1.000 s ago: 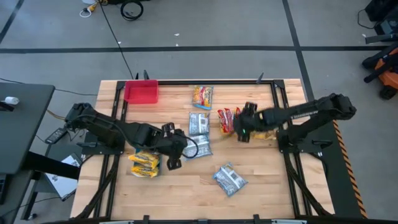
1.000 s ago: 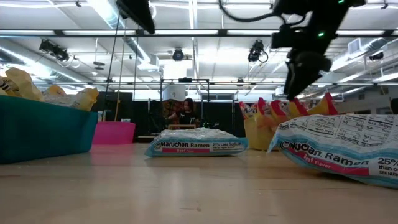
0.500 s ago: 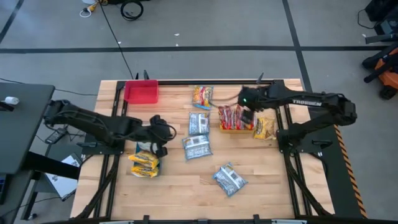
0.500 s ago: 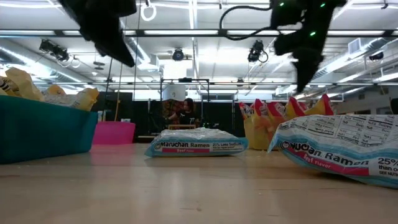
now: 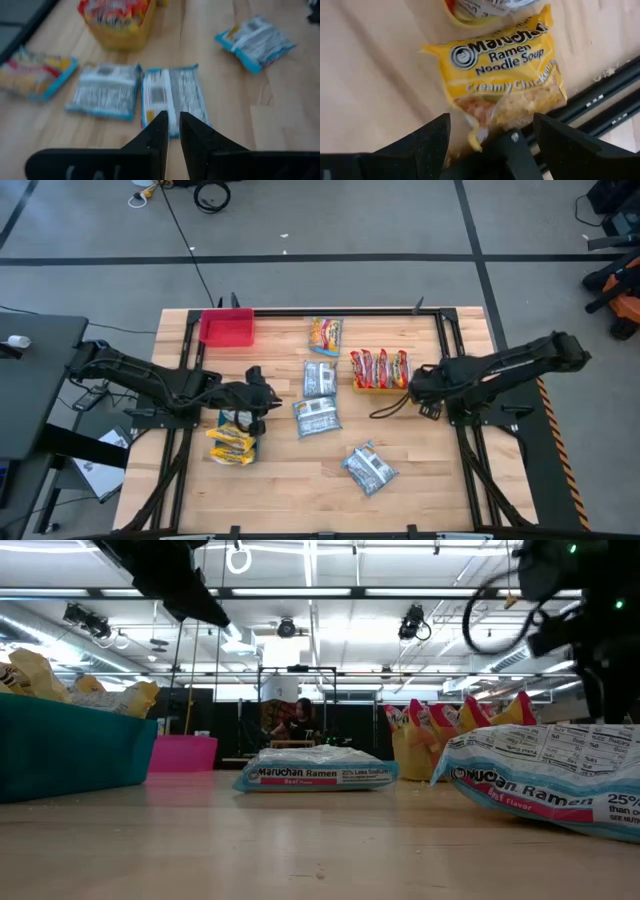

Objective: Sort Maruchan noodles
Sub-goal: Put the yellow noodle pack into the blue bin

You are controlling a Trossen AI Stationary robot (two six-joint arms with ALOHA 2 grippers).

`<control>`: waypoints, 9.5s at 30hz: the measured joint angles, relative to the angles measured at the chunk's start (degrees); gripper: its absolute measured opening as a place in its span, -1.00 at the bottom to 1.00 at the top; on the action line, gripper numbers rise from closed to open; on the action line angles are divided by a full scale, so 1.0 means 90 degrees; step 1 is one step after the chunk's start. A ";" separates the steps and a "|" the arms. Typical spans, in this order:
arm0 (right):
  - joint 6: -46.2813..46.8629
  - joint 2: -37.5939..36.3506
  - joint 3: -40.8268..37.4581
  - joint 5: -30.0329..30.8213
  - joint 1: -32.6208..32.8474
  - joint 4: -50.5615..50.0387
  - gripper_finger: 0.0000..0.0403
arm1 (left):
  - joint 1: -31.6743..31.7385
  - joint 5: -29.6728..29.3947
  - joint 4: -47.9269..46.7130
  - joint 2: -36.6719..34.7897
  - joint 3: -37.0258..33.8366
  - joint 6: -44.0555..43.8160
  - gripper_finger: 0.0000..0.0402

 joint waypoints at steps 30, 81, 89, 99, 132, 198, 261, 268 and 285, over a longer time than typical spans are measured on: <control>0.1392 0.2715 0.0689 -0.2061 0.0998 0.1913 0.43 | -0.0078 0.0608 -0.0297 0.0005 0.0000 -0.0184 -0.74; -0.0846 0.1837 0.2433 -0.0500 0.2187 0.4938 -0.98 | -0.1323 0.0038 0.5256 0.2303 0.0290 0.4516 -0.11; -0.1569 0.2061 0.2433 -0.1895 0.1497 0.6022 -0.99 | -0.1256 -0.0126 0.5208 0.3403 0.1055 0.7061 0.30; -0.1845 0.2220 0.2433 -0.2595 0.1167 0.6045 -0.99 | -0.0937 -0.0175 0.4933 0.3723 0.1535 0.7235 0.40; -0.2042 0.1325 0.2433 -0.2198 0.1060 0.5986 -0.26 | -0.1165 -0.0541 -0.1303 0.2555 0.2911 0.2533 -0.80; -0.0914 0.1634 0.1263 -0.0911 0.2527 0.6765 -0.26 | 0.1098 0.3047 -0.6474 0.1568 0.0671 -0.2188 -0.82; -0.1424 0.1632 0.1265 -0.0899 0.2626 0.6381 -0.27 | -0.0900 0.4050 -0.6337 0.1559 0.1526 -0.0957 -0.92; -0.1518 0.1632 0.1265 -0.0895 0.2588 0.6379 -0.27 | -0.0451 0.3950 -0.6258 0.1557 0.1515 -0.1116 -0.85; -0.1540 0.1632 0.1152 -0.0712 0.2771 0.6508 -0.27 | -0.0373 0.3158 -0.6887 0.1023 0.1923 -0.2052 -0.45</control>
